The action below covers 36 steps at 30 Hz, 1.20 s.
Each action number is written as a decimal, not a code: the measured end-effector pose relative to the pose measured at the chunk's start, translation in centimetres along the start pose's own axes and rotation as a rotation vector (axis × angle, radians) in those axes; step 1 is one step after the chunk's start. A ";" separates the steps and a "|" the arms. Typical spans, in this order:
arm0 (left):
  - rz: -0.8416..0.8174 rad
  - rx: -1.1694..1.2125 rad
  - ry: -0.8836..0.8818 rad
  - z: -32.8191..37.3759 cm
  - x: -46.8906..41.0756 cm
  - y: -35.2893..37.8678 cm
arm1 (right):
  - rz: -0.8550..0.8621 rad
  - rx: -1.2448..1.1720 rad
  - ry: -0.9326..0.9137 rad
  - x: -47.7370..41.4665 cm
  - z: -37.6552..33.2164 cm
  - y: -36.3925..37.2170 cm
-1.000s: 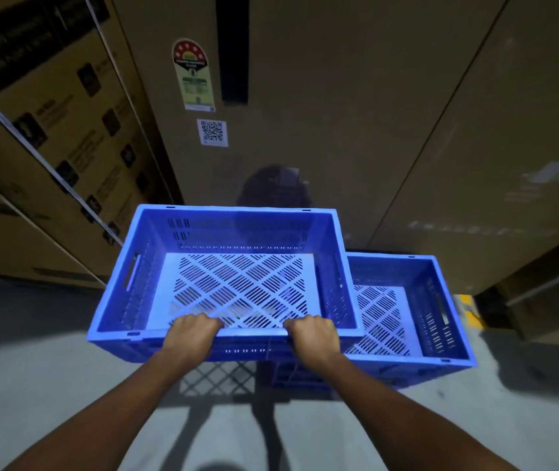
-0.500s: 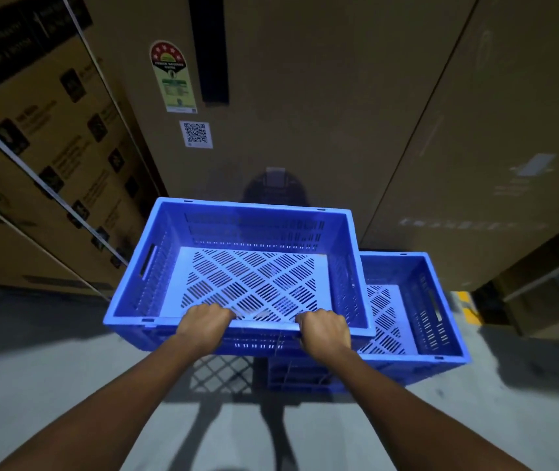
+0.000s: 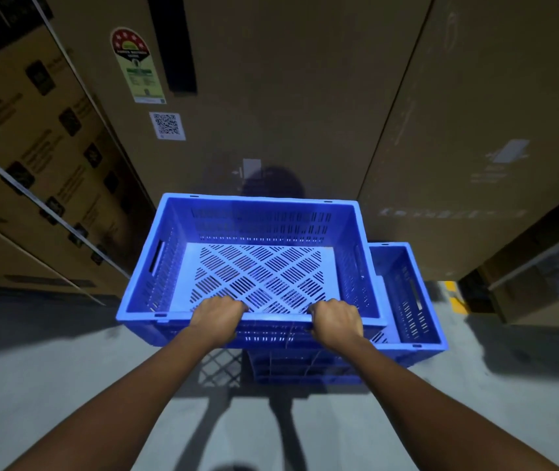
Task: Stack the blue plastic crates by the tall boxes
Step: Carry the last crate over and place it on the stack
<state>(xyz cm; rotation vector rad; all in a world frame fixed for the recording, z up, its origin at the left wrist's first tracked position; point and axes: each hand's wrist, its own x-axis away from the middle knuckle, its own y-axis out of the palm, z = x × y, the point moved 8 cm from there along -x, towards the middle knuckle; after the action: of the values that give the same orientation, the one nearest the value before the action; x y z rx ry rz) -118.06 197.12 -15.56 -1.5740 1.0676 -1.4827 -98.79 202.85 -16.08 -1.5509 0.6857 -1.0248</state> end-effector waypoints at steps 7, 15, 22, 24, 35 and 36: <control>0.012 0.023 0.002 3.0 -1.0 -0.3 | 0.018 -0.001 0.003 0.5 3.3 0.2; 0.046 0.055 0.025 9.1 -3.2 -1.3 | 0.025 0.014 0.033 1.8 9.8 0.5; 0.044 0.070 0.036 13.8 -4.6 -2.2 | 0.044 0.004 0.043 3.0 14.7 0.4; 0.046 0.073 0.040 15.0 -5.0 -2.3 | 0.047 0.006 0.042 3.3 15.8 0.4; 0.041 0.081 0.047 21.1 -7.6 -2.7 | 0.028 0.039 0.056 4.4 22.2 0.6; 0.039 0.070 0.045 21.1 -7.6 -2.7 | 0.027 0.040 0.049 4.4 22.2 0.6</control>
<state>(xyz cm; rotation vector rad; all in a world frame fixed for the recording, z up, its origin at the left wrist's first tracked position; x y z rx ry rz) -96.83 204.33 -18.02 -1.4704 1.0547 -1.5197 -77.16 209.35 -16.13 -1.4819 0.7143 -1.0534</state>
